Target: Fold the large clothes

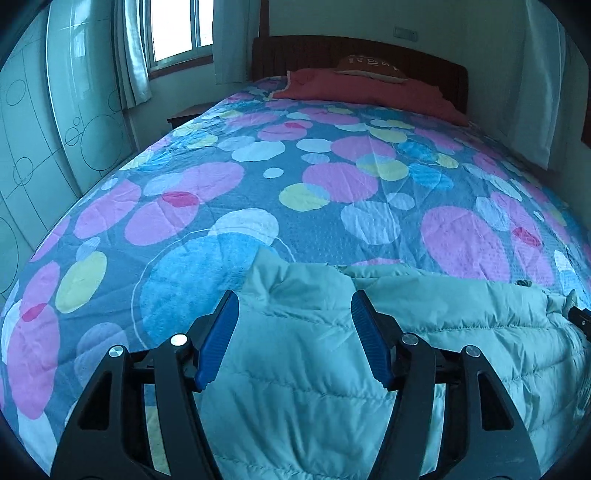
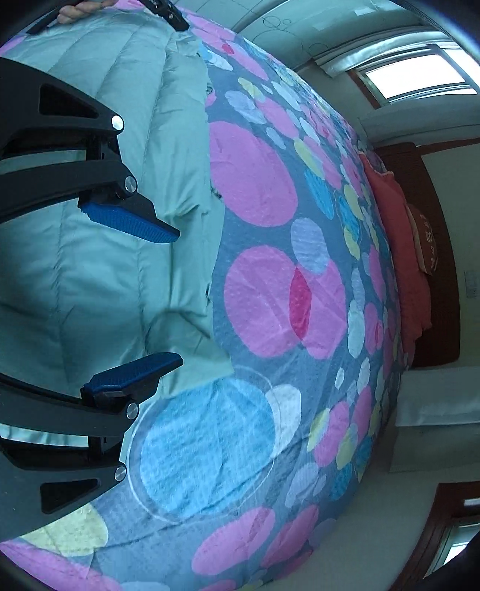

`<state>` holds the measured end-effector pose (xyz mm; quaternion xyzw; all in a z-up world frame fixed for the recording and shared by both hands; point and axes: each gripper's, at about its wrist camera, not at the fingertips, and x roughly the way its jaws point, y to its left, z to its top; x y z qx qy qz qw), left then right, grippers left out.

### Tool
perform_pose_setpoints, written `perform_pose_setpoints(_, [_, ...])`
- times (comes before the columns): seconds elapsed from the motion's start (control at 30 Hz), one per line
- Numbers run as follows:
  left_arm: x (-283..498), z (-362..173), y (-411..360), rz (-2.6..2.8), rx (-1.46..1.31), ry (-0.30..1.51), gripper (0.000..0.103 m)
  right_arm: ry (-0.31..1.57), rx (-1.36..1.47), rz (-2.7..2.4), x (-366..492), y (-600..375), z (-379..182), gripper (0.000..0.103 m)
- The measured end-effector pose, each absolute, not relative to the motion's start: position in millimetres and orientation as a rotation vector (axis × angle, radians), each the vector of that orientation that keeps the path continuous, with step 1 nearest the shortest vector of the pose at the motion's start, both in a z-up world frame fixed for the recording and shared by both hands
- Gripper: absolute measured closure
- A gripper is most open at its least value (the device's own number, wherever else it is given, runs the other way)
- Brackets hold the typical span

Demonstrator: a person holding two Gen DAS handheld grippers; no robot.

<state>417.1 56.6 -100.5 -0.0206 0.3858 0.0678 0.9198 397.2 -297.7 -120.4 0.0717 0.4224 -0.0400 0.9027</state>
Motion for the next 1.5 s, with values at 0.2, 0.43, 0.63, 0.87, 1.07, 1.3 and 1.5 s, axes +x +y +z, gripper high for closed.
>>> perform_pose_setpoints(0.2, [436.5, -139.4, 62.3, 0.14, -0.025, 0.923, 0.037, 0.965, 0.15, -0.109, 405.2, -310.5, -150.3, 0.041])
perform_pose_setpoints(0.43, [424.8, -129.4, 66.9, 0.136, -0.054, 0.922, 0.036, 0.938, 0.191, -0.099, 392.7, -315.6, -138.1, 0.041])
perform_pose_setpoints(0.63, [375.1, -110.1, 94.1, 0.164, -0.181, 0.9, 0.032, 0.888, 0.238, -0.103, 342.5, -330.8, -110.3, 0.041])
perform_pose_setpoints(0.87, [281.9, -118.2, 129.7, 0.251, -0.398, 0.906, 0.03, 0.877, 0.357, -0.129, 265.2, -356.1, -106.9, 0.041])
perform_pose_setpoints(1.07, [219.9, -134.1, 113.1, 0.191, -0.507, 0.904, 0.024, 0.894, 0.516, -0.137, 207.8, -362.5, -129.5, 0.041])
perform_pose_setpoints(1.3, [233.0, -149.2, 107.4, 0.166, -0.63, 0.91, 0.024, 0.894, 0.663, -0.108, 196.6, -354.1, -152.0, 0.04])
perform_pose_setpoints(1.5, [242.3, -154.7, 119.1, 0.216, -0.721, 0.874, 0.026, 0.881, 0.759, -0.075, 208.4, -348.4, -160.9, 0.042])
